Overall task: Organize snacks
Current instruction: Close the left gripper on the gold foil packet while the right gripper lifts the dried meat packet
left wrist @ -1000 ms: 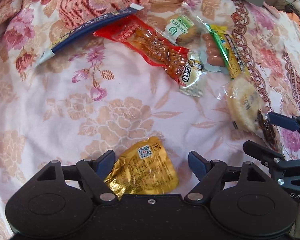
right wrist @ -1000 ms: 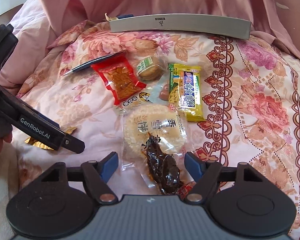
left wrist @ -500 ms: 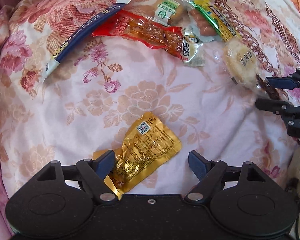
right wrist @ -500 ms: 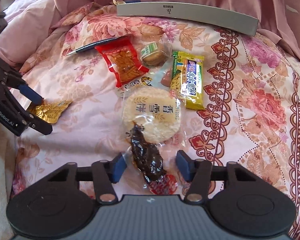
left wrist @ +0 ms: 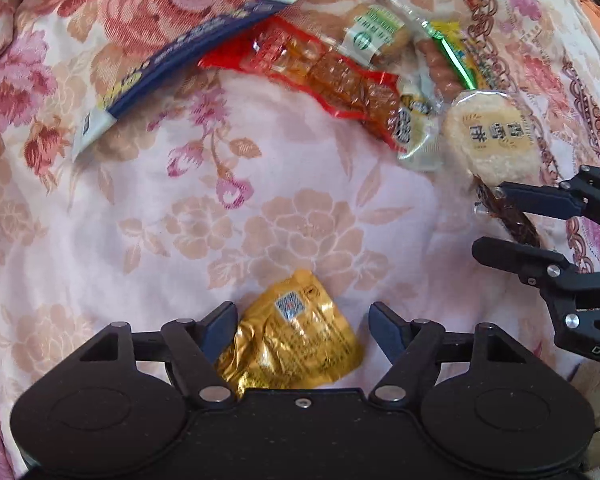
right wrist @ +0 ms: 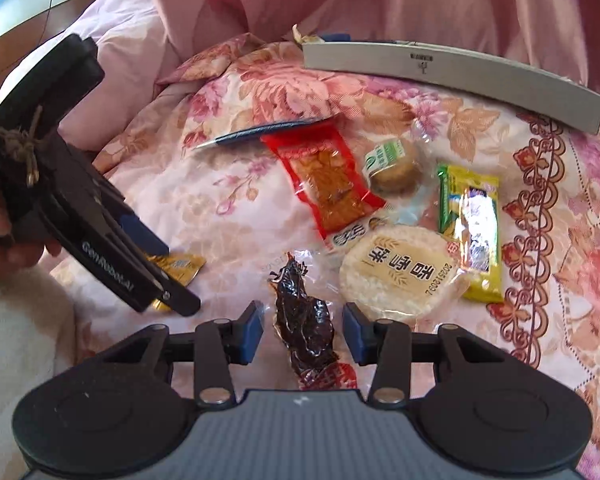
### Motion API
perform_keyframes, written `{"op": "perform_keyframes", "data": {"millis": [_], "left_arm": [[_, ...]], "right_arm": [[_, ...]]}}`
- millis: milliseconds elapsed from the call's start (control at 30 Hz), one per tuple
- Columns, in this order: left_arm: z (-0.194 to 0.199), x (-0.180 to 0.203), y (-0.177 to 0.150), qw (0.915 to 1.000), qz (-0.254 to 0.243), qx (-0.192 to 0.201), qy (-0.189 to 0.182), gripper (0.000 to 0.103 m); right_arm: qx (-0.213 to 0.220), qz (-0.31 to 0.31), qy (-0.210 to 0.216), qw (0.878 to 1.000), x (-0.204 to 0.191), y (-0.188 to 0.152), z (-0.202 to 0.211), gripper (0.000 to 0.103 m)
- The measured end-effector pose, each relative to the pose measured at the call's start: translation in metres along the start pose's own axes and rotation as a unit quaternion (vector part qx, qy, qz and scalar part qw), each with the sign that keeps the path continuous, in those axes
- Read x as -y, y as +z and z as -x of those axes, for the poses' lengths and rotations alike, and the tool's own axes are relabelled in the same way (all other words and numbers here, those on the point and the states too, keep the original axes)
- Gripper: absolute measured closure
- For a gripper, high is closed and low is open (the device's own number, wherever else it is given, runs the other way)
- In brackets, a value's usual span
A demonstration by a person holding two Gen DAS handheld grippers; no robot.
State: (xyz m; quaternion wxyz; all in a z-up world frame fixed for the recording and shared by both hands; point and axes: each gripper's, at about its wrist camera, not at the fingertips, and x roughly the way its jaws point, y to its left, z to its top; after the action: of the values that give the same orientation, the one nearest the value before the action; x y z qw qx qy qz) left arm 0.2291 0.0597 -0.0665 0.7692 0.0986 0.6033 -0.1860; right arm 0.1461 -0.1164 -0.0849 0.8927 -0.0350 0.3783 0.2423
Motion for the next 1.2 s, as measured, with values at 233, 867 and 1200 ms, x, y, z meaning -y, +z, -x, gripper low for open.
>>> {"op": "perform_keyframes", "data": {"millis": [233,867,1200], "left_arm": [[0.029,-0.007,-0.010,0.9974,-0.071,0.010,0.013,0.029],[0.000,-0.029,-0.001,0.9889,-0.134,-0.058,-0.030,0.030],[0.000,-0.032,0.005,0.9967,0.080,-0.016,0.001,0.027]], "right_arm": [[0.005,-0.027,0.016,0.999,0.012,-0.002,0.001,0.056],[-0.003,-0.011,0.040,0.999,0.003,0.000,-0.013,0.057],[-0.040,0.036,0.024,0.998,0.001,-0.006,-0.013,0.029]]}}
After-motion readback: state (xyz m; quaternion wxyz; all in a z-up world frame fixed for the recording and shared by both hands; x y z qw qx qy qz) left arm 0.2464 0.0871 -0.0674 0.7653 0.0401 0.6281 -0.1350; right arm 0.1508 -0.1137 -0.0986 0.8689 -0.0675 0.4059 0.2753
